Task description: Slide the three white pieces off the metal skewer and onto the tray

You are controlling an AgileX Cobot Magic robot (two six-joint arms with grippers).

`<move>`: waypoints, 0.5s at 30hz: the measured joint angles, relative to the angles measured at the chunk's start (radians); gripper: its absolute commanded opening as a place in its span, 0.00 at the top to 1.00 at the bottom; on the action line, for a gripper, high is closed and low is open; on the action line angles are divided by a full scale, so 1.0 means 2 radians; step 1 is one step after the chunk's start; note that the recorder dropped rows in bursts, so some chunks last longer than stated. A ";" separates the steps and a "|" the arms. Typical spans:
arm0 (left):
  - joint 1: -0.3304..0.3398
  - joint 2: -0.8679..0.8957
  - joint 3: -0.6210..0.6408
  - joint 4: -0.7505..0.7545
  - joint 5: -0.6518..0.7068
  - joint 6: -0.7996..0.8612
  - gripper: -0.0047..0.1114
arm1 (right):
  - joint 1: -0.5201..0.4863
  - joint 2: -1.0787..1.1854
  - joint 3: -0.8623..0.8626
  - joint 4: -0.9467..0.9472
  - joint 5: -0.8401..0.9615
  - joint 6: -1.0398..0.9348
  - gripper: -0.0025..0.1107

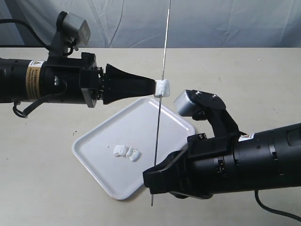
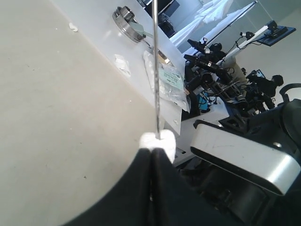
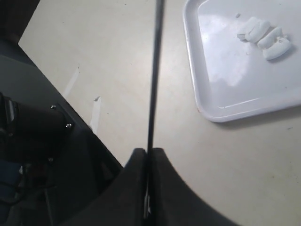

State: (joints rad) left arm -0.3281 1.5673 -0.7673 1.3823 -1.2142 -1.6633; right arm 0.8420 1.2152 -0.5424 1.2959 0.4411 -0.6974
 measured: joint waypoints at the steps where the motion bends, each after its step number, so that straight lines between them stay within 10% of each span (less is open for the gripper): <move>1: 0.000 0.000 0.000 0.000 0.000 0.001 0.83 | 0.000 0.000 0.000 0.000 0.000 0.000 0.98; 6: 0.000 0.000 0.000 0.000 0.000 0.005 0.67 | 0.000 0.000 0.000 0.002 0.004 0.000 0.98; 15: 0.000 0.000 0.000 -0.002 0.000 0.013 0.66 | 0.000 0.000 0.000 0.008 0.008 0.000 0.98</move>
State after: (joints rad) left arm -0.3281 1.5673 -0.7673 1.3785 -1.2142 -1.6371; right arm 0.8420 1.2152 -0.5424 1.3121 0.4575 -0.6974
